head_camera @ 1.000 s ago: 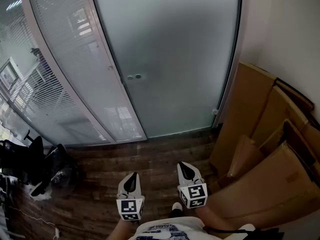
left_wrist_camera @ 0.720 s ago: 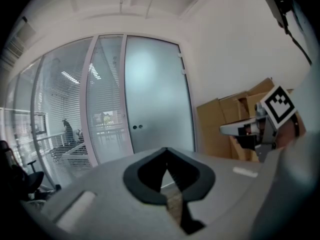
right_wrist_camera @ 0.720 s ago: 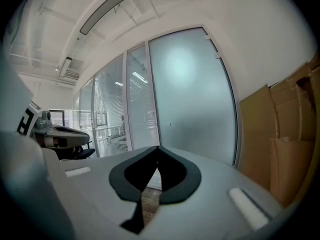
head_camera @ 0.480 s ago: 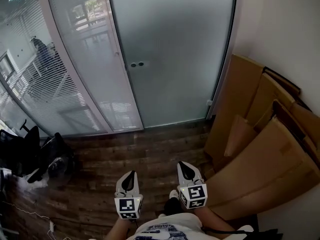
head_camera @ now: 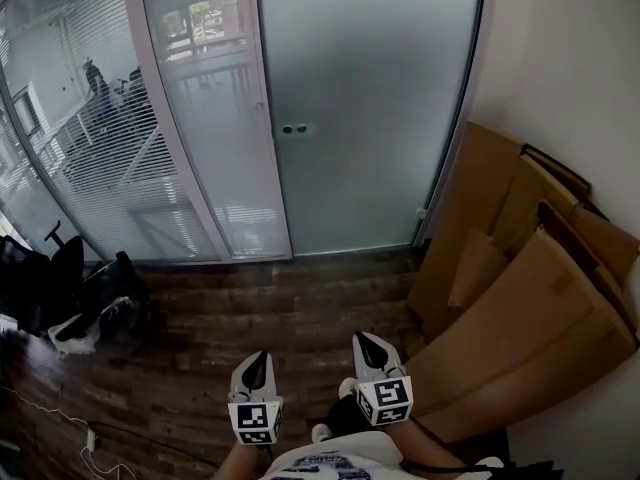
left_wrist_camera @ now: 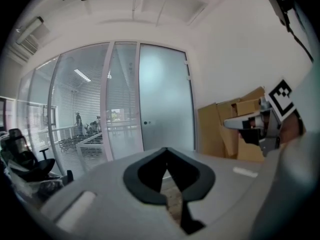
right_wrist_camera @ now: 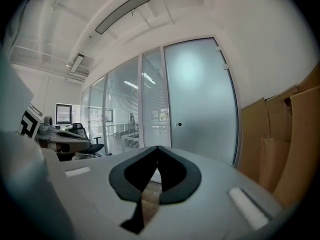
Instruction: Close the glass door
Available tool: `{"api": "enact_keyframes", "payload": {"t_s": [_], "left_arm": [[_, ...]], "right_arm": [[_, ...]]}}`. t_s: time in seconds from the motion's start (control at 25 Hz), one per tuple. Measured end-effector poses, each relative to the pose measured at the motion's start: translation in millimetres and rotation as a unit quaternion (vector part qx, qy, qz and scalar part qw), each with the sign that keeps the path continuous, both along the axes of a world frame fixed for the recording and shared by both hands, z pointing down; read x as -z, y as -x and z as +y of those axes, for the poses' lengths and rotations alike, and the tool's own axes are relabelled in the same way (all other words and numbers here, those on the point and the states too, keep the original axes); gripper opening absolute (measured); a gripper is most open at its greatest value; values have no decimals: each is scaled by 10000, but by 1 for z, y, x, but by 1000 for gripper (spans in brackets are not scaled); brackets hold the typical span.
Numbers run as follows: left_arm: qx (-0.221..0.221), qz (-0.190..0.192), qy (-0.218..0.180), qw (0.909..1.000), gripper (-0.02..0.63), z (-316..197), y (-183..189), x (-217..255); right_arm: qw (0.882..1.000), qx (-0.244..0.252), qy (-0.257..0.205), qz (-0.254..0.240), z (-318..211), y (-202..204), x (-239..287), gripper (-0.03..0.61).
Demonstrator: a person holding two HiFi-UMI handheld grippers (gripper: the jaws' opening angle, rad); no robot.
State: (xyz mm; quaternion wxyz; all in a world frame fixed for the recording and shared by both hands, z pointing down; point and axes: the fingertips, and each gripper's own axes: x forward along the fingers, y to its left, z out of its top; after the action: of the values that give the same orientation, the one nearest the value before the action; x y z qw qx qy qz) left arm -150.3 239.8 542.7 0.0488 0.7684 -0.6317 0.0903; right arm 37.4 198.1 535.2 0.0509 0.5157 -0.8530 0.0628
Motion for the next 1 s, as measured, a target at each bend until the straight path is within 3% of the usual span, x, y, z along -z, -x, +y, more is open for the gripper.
{"api": "enact_keyframes", "payload": {"t_s": [0.44,1.0], "left_arm": [[84,53,161,9998,3,13,-1,-10],[-142,-137,-15,9998,3,-26,-54,15]], "right_arm": [[9999,124,114,5,11,1,-1,8],[9998,132,-88,-87,-6,-41,15,6]]}}
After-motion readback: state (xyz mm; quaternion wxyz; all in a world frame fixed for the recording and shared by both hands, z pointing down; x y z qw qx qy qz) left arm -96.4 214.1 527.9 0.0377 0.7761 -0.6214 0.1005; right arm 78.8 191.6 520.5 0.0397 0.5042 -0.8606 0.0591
